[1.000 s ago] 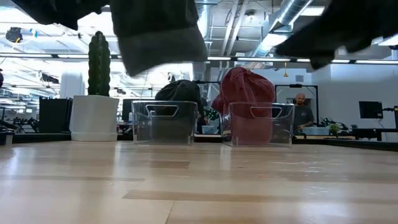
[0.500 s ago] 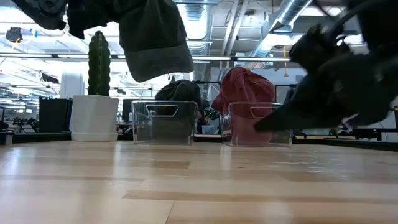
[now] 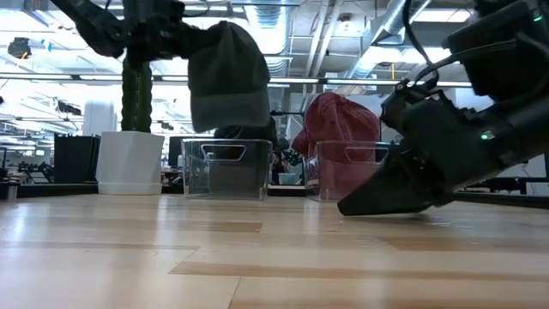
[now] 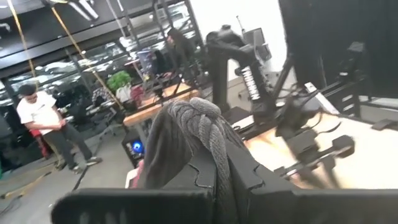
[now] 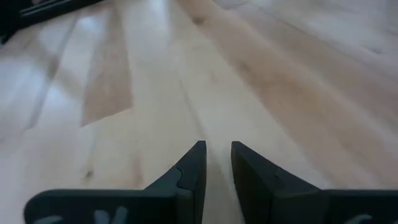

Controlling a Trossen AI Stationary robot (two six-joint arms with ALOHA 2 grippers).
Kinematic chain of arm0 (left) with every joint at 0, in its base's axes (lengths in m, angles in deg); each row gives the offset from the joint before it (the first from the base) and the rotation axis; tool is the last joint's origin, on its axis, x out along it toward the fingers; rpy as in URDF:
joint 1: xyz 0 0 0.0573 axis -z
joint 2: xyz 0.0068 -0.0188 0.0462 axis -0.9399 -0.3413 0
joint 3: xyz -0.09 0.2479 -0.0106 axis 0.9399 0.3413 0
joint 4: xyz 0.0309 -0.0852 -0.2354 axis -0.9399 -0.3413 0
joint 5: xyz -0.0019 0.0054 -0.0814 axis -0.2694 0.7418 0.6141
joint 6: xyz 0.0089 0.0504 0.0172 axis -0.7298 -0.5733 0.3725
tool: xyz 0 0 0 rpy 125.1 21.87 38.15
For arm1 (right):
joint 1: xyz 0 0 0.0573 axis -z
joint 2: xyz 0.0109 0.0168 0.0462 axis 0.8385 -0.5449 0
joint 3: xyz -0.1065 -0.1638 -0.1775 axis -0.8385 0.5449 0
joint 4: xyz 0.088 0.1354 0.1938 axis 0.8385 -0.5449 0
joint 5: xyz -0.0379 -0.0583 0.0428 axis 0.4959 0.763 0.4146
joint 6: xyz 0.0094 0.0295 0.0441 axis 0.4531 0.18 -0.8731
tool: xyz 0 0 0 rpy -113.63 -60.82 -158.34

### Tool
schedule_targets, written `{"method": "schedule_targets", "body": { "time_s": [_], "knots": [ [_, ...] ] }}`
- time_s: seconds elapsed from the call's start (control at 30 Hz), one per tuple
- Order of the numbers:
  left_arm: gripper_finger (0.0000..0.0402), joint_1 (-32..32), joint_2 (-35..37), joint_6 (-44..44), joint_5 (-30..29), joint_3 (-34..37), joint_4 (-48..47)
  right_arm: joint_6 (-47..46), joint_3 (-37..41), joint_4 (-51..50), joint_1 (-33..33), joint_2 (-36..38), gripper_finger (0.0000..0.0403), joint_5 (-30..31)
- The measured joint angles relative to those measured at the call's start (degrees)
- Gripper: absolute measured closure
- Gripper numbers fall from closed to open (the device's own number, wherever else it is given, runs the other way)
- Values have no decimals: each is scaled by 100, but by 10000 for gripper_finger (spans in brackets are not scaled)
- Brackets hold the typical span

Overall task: Pick & Place hat
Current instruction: Put the black cap into the left transparent bin

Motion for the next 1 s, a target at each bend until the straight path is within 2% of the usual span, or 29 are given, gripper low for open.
{"method": "schedule_targets", "body": {
  "time_s": [0.2,0.5,1.0],
  "knots": [
    [392,-364,-541,4,287,-394,6,-21,0,84,-301,0,337,18],
    [392,-657,-1158,-37,599,-400,1,-180,2,75,-663,1,337,157],
    [391,-512,-1684,-207,667,-400,42,-476,2,21,-1074,7,337,577]
  ]
}}
